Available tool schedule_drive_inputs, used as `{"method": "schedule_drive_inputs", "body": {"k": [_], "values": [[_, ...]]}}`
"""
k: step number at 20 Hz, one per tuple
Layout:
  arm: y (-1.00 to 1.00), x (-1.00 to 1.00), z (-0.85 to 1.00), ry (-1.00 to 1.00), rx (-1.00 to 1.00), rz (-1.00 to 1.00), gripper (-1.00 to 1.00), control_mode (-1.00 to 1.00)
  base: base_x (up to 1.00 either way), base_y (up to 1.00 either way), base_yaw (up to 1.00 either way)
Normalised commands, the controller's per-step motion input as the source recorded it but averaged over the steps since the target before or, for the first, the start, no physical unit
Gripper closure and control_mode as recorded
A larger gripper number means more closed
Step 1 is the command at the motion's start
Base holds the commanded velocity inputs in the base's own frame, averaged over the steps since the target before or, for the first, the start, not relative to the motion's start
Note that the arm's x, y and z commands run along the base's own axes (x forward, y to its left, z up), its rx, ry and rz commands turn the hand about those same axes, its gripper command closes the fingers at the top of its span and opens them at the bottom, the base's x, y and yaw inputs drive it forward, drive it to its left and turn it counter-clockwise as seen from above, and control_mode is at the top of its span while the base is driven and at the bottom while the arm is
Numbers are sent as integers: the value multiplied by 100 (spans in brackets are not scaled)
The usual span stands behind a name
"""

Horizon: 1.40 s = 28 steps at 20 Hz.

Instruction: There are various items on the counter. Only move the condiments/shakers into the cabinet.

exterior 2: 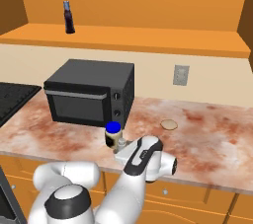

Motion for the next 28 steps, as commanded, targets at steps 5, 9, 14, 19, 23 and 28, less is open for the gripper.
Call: {"method": "schedule_drive_inputs", "body": {"k": [5, 9, 14, 19, 23, 28], "values": [[7, 0, 2, 0, 0, -5, 100, -100, 0, 0, 0], [0, -3, 41, 0, 0, -10, 100, -100, 0, 0, 0], [0, -27, 96, -4, -1, -12, 100, -100, 0, 0, 0], [7, -42, 100, -3, -4, -12, 100, -100, 0, 0, 0], [35, -54, 100, 0, -5, -11, 100, -100, 0, 0, 0], [54, -46, 100, 3, -5, -8, 100, -100, 0, 0, 0]]}}
